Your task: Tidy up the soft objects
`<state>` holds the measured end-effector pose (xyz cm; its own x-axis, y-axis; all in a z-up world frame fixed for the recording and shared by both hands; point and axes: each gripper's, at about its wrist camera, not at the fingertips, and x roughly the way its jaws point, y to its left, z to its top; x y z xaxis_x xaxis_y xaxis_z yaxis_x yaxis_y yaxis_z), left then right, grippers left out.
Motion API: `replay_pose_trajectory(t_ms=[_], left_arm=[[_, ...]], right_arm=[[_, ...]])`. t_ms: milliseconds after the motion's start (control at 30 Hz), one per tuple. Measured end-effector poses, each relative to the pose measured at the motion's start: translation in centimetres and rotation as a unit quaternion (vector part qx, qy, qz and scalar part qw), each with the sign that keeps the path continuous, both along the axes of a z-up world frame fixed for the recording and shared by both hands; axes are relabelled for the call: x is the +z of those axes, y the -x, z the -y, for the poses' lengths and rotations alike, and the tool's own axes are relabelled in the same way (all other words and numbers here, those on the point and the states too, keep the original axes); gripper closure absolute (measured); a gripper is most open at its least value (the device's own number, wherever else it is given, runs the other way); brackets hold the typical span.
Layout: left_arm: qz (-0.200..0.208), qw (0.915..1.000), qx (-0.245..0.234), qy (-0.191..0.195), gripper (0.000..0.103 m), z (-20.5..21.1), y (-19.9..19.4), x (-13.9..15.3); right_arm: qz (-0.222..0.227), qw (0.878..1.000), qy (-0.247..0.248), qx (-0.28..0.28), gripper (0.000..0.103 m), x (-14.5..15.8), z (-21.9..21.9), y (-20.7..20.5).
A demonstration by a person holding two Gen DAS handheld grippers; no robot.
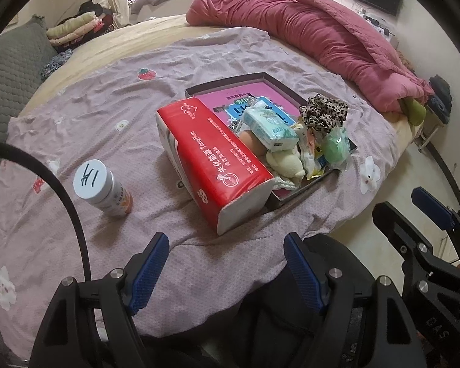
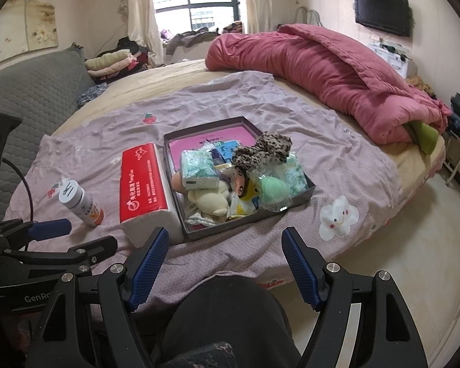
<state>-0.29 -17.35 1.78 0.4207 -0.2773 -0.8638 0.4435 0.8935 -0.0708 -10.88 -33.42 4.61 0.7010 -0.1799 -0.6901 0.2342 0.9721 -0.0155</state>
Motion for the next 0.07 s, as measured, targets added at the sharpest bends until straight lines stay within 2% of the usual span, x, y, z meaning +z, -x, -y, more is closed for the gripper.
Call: replay_pose_trajectory(t_ms=[67], left_arm=[[-0.013,0.9998,0.009,0.015,0.026,-0.93,-0.43,-0.16]], right_arm=[[0.015,0.999,0.024,0.023,0.026,0.55,-1.14,-0.56]])
